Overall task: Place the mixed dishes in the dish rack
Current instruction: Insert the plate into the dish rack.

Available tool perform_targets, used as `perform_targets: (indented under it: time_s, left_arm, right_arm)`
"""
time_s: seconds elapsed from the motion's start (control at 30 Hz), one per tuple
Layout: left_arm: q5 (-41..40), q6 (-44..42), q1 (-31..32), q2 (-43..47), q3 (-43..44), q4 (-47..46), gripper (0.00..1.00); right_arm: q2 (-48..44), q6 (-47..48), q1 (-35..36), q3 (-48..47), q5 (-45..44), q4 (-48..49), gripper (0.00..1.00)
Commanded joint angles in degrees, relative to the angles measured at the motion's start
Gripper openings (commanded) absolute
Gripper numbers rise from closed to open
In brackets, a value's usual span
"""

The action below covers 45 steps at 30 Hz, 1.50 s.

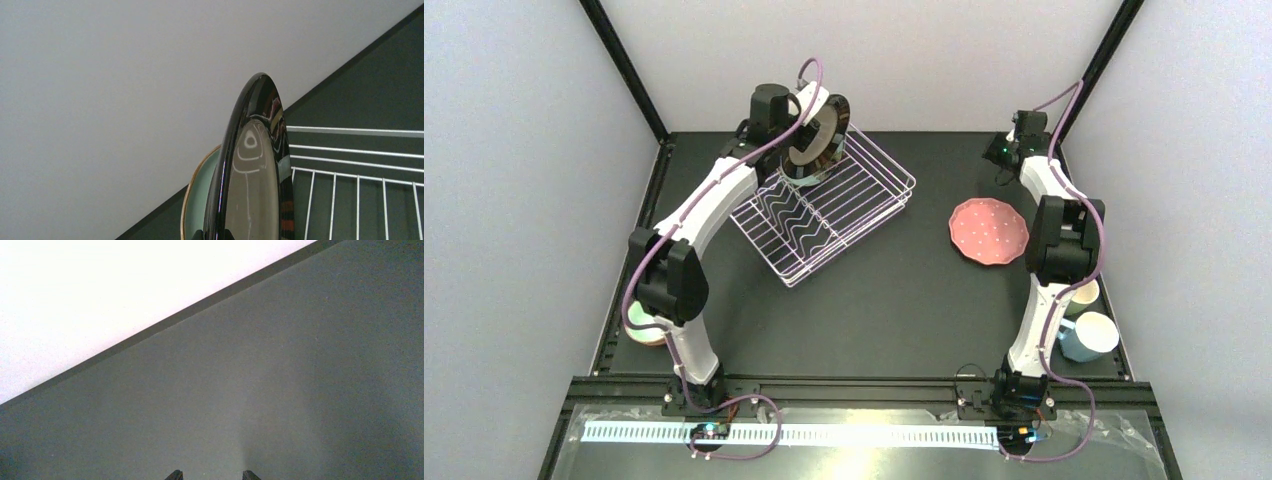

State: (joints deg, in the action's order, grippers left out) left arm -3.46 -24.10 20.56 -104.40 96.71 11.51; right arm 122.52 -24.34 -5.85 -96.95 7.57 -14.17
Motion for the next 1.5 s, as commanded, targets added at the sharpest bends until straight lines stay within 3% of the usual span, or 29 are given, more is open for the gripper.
perform_targets:
  time_s: [0.0,0.4,1.47]
  left_arm:
    - [3.24,-3.23,-0.76,-0.03,0.26,-9.83,0.01]
    - [6.95,-6.51,-1.65,-3.01,-0.04,-10.73,0.01]
    - [7.42,-7.39,-2.03,-6.17,-5.09,-16.44,0.01]
  right_arm:
    - [-0.64,0.78,0.22,2.09,-2.23,3.28,0.69]
    - [-2.18,1.11,0.91,5.54,-3.74,7.58,0.69]
    - [-1.86,2.19,2.66,8.86,-5.51,13.27,0.69]
